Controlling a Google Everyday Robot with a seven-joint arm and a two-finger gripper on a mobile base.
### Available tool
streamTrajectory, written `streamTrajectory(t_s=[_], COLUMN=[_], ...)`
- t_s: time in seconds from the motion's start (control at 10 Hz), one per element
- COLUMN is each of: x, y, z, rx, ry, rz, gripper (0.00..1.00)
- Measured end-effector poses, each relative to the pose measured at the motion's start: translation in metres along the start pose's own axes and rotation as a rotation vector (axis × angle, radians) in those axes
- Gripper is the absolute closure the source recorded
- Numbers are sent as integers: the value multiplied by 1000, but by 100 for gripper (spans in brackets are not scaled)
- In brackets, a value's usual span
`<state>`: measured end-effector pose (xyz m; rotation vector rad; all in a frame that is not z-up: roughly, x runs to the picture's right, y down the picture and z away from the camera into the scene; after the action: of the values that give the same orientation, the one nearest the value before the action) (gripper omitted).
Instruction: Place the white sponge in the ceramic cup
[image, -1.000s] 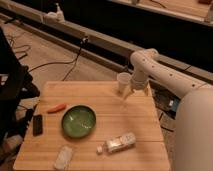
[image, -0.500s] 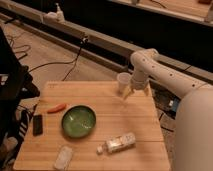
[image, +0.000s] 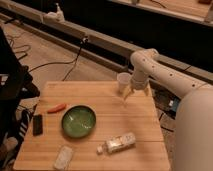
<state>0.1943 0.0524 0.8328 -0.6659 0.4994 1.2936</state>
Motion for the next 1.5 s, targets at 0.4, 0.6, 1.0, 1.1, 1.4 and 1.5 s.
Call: streamTrajectory(t_s=[0.4, 0.6, 1.0, 1.1, 1.4, 1.5], x=[0, 0, -7, -10, 7, 16], y=[0, 0, 33, 63, 151, 182], z=[0, 0, -5, -7, -4, -5], rx=[0, 1, 4, -14, -77, -105], ry=[0, 0, -6, -16, -8, -9], rz=[0, 0, -109, -188, -435, -525], gripper=[20, 20, 20, 20, 20, 20])
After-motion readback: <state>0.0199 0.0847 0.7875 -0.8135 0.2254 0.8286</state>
